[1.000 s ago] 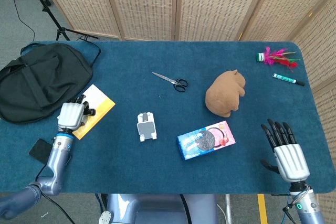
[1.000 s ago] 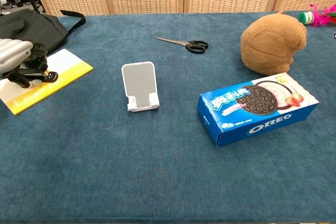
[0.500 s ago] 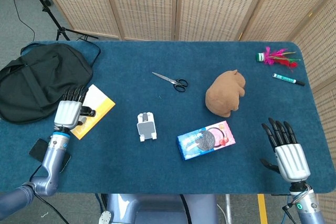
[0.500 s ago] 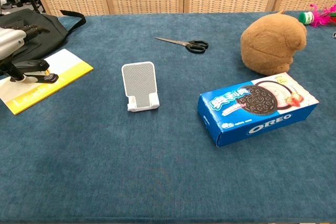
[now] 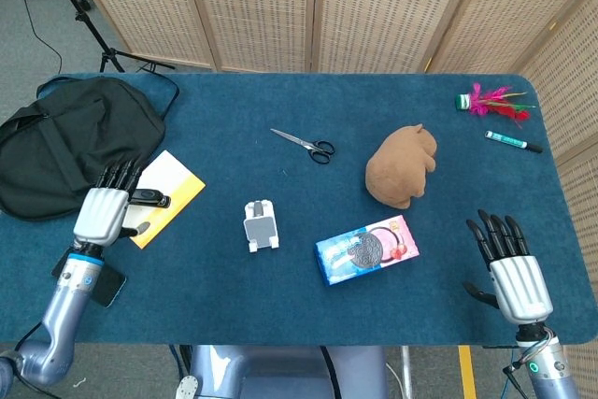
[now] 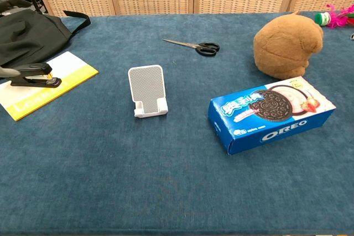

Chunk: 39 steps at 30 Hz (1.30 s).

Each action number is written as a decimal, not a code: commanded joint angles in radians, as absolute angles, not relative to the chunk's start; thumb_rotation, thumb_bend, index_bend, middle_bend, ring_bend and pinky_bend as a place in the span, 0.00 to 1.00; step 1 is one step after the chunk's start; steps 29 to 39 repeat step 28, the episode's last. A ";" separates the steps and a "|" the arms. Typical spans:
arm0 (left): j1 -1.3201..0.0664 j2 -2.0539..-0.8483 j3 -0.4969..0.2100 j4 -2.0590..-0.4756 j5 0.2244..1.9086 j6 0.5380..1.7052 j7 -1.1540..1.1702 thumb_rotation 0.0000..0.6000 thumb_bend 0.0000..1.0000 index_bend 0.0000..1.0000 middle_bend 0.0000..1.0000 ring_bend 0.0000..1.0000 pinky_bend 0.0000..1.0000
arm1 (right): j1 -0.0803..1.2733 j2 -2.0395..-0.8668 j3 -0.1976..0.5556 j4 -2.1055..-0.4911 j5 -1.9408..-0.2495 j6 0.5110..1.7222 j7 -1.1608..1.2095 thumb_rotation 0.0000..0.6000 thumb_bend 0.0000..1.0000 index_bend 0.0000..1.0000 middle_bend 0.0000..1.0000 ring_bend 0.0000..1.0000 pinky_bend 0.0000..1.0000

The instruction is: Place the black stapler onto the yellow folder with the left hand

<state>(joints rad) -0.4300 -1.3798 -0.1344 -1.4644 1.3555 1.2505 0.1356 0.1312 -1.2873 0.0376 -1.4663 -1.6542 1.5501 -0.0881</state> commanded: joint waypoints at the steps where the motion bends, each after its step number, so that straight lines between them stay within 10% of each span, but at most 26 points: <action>1: -0.359 -1.304 -0.068 -1.558 1.423 1.332 0.155 1.00 0.00 0.00 0.00 0.00 0.00 | 0.131 -1.287 0.038 -1.465 -1.655 1.552 -0.084 1.00 0.10 0.00 0.00 0.00 0.00; 15: -0.196 -1.257 0.053 -1.678 1.509 1.488 0.236 1.00 0.00 0.00 0.00 0.00 0.00 | 0.130 -1.281 0.038 -1.464 -1.658 1.560 -0.063 1.00 0.10 0.00 0.00 0.00 0.00; 39: -0.187 -1.275 0.048 -1.654 1.541 1.469 0.251 1.00 0.00 0.00 0.00 0.00 0.00 | 0.133 -1.279 0.034 -1.466 -1.662 1.554 -0.061 1.00 0.10 0.00 0.00 0.00 0.00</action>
